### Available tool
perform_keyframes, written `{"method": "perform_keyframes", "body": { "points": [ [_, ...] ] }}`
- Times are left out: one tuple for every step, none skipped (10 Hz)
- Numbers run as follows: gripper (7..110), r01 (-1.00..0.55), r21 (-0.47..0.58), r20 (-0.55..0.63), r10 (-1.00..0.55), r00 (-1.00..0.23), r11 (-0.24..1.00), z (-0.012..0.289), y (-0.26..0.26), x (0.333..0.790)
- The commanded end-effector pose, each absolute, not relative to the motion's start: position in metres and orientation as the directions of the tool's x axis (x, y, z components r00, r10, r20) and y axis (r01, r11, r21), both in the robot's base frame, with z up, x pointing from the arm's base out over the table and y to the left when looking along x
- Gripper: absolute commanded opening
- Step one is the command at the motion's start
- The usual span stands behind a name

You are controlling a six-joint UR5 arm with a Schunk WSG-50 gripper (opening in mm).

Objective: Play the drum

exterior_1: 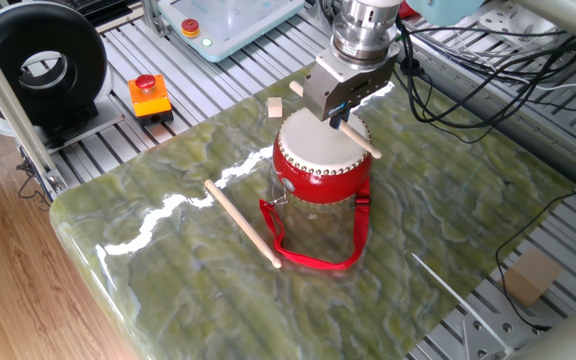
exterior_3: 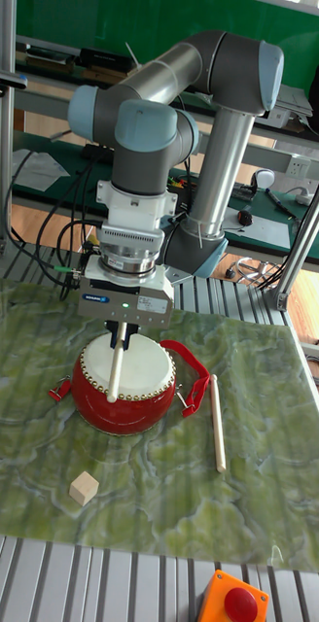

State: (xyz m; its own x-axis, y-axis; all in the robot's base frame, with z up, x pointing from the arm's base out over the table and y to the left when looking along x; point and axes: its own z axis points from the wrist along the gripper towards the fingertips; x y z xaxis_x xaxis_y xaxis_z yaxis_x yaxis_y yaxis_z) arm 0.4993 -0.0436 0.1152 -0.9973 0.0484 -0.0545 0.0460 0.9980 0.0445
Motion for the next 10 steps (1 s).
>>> {"method": "perform_keyframes", "body": {
  "points": [
    [7, 0.052, 0.064, -0.060, 0.056, -0.997, 0.997, 0.1159, -0.0392, 0.5010],
    [7, 0.052, 0.065, -0.058, 0.056, -0.997, 0.996, 0.1162, -0.0394, 0.5007],
    [7, 0.054, 0.066, -0.058, 0.058, -0.997, 0.996, 0.1162, -0.0393, 0.5007],
    [7, 0.058, 0.064, -0.058, 0.062, -0.996, 0.996, 0.1160, -0.0399, 0.5009],
    [7, 0.060, 0.058, -0.061, 0.063, -0.996, 0.996, 0.1157, -0.0421, 0.5023],
    [7, 0.063, 0.051, -0.063, 0.066, -0.996, 0.997, 0.1152, -0.0442, 0.5030],
    [7, 0.063, 0.051, -0.063, 0.066, -0.996, 0.997, 0.1149, -0.0443, 0.5033],
    [7, 0.061, 0.053, -0.066, 0.065, -0.996, 0.997, 0.1151, -0.0439, 0.5040],
    [7, 0.060, 0.053, -0.068, 0.063, -0.996, 0.997, 0.1155, -0.0437, 0.5040],
    [7, 0.060, 0.053, -0.068, 0.063, -0.996, 0.997, 0.1158, -0.0437, 0.5038]
  ]
}}
